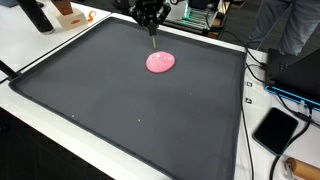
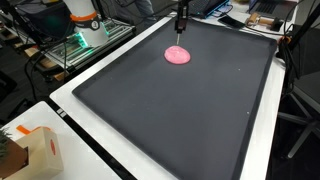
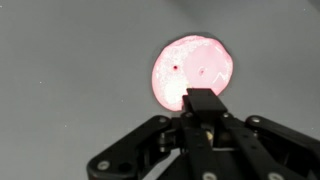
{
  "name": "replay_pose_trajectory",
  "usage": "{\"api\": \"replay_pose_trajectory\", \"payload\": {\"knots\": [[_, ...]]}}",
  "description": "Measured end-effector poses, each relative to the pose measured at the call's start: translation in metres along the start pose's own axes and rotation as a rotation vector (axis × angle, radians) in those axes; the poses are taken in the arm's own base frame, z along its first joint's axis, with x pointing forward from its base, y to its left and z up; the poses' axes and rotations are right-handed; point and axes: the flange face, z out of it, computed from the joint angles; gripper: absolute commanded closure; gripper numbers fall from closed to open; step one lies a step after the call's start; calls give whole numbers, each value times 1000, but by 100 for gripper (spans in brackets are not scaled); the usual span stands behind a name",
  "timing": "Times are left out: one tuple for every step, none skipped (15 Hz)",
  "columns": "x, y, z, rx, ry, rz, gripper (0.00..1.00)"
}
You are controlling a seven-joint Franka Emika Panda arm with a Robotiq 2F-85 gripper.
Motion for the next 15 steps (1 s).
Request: {"api": "replay_pose_trajectory", "payload": {"knots": [[1,-3,-8,-5,-2,4,97],[2,-5,-17,-9,-2,7,97],[2,-8,-24,-11,-1,10,97],[3,-10,-31,-13,1,11,97],[4,-13,-37,-14,-1,14,97],[4,-15,-42,-15,-1,18,97],[5,-17,-47,-15,-2,19,97],[5,-19,-51,-15,-4,23,97],[6,-21,-54,-16,-5,26,97],[6,-23,-57,-17,-3,26,87],[7,-24,-58,-18,-1,24,87],[7,-24,-58,-18,-1,24,87],[7,-24,-57,-17,-2,24,87],[7,-24,-57,-17,-2,25,87],[7,-24,-57,-17,-3,25,87]]}}
